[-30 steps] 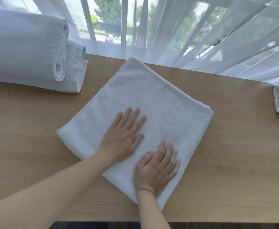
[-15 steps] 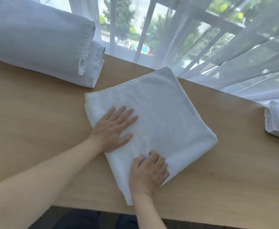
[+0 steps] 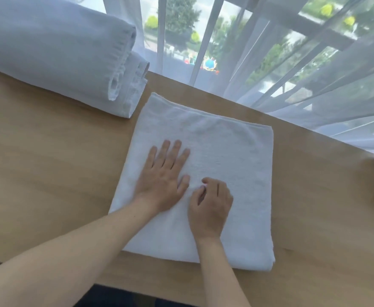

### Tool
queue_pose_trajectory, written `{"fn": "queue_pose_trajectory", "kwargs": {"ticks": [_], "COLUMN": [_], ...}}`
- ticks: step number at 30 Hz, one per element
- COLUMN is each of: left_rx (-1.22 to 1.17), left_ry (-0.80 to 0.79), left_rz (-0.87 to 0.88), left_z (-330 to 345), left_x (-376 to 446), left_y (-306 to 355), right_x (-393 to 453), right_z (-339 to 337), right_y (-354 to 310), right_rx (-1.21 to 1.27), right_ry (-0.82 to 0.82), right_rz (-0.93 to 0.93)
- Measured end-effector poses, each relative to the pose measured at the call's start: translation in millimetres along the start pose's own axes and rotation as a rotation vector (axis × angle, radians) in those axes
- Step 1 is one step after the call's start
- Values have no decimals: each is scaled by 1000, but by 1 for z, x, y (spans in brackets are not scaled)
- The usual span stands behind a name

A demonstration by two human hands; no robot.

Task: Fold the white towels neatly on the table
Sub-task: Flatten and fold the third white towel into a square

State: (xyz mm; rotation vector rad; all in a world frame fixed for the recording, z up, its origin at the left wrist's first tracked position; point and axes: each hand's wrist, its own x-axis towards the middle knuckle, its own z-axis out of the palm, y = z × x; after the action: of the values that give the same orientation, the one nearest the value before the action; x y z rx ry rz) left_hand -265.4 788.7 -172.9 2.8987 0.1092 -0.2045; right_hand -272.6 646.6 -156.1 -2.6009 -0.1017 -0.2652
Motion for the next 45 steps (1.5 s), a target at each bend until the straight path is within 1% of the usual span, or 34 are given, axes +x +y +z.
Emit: {"fn": "queue_pose_trajectory", "kwargs": {"ticks": [2, 6, 10, 15, 22, 24, 27, 29, 32, 34, 36, 40, 41, 43, 45], "left_rx": [16, 18, 73, 53, 53, 52, 34, 21, 12, -2, -9, -36, -44, -59, -58], "left_ry": [29, 99, 150, 225, 218, 213, 203, 184, 172, 165, 157, 162, 156, 144, 138], "left_rz": [18, 25, 53, 31, 6, 9, 4, 2, 4, 9, 15, 37, 54, 110, 261], "left_z": [0, 5, 5, 5, 1, 1, 2, 3, 3, 3, 2, -3, -5, -7, -7], "left_x": [5, 7, 10, 18, 19, 20, 20, 20, 20, 20, 20, 18, 18, 17, 13], "left_y": [0, 0, -1, -1, 2, 2, 1, 1, 0, 0, 0, 4, 3, 3, -1], "right_x": [22, 68, 113, 151, 192, 204, 212, 207, 181, 147, 101, 9, -6, -22, -24], "right_z": [2, 13, 22, 34, 34, 30, 20, 11, -3, -11, -13, -2, 2, 8, 11], "right_y": [15, 30, 44, 47, 62, 74, 90, 95, 95, 88, 71, 11, -1, -9, -6], "right_rx": [-81, -110, -227, -269, -313, -324, -331, -311, -288, -295, -280, -130, -125, -195, -252], "right_ry": [-97, -334, -474, -473, -490, -481, -437, -418, -409, -387, -350, -289, -288, -308, -316], "right_rz": [-42, -135, -183, -205, -214, -163, 23, 125, 153, 168, 163, 183, 181, 146, 128]}}
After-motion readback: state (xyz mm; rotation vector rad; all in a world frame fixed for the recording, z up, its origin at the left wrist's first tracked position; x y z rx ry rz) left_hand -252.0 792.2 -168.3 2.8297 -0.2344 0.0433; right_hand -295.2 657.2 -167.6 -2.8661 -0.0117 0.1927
